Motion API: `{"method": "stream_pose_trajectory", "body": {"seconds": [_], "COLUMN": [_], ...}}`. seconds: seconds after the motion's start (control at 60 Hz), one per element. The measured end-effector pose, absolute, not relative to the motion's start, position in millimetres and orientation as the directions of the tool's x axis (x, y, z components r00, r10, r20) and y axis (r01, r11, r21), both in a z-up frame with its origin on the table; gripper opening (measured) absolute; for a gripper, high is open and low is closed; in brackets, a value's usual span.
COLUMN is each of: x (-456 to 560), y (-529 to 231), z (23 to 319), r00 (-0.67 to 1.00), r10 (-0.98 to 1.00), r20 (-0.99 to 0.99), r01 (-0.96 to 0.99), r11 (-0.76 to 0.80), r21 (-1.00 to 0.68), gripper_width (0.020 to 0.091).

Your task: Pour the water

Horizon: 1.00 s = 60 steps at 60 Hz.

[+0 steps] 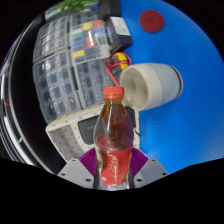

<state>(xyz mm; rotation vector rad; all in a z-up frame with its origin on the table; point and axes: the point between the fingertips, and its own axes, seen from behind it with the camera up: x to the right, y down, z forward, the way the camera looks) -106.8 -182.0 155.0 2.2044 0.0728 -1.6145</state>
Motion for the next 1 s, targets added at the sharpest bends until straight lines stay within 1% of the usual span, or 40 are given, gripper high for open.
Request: {"method": "stream_pose_trajectory", "body": {"seconds": [0.033,0.1,0.167,0.233,0.3,0.333,0.35,0.417,0.533,0.65,0.7,0.85,1.0], "x": [-104,-102,-102,-106,-115,-118,-117,-122,-127,-132,-132,-134,-133], "y": [-183,-172,-157,-140,-109,-96,-90,-62,-9,39,57,98,120], "z": [157,171,191,213,233,239,247,260,265,253,242,194,145], "r00": [0.313,0.271,0.192,0.104,0.036,0.007,0.007,-0.012,0.005,0.035,0.05,0.084,0.092], "r10": [-0.144,-0.008,0.166,0.363,0.566,0.653,0.69,0.807,0.932,0.974,0.983,0.995,0.996], "r20": [-0.939,-0.963,-0.967,-0.926,-0.824,-0.757,-0.724,-0.59,-0.363,-0.223,-0.178,-0.045,0.011], "r01": [0.29,0.349,0.38,0.396,0.362,0.317,0.334,0.303,0.235,0.188,0.174,0.205,0.253], "r11": [-0.927,-0.931,-0.921,-0.869,-0.776,-0.72,-0.684,-0.56,-0.354,-0.226,-0.184,-0.061,-0.012], "r21": [0.239,0.106,-0.083,-0.297,-0.517,-0.618,-0.649,-0.771,-0.905,-0.956,-0.967,-0.977,-0.967], "gripper_width": [0.0398,0.0403,0.04,0.0401,0.0402,0.0402,0.0401,0.0401,0.0403,0.0403,0.0401,0.04,0.0402]}}
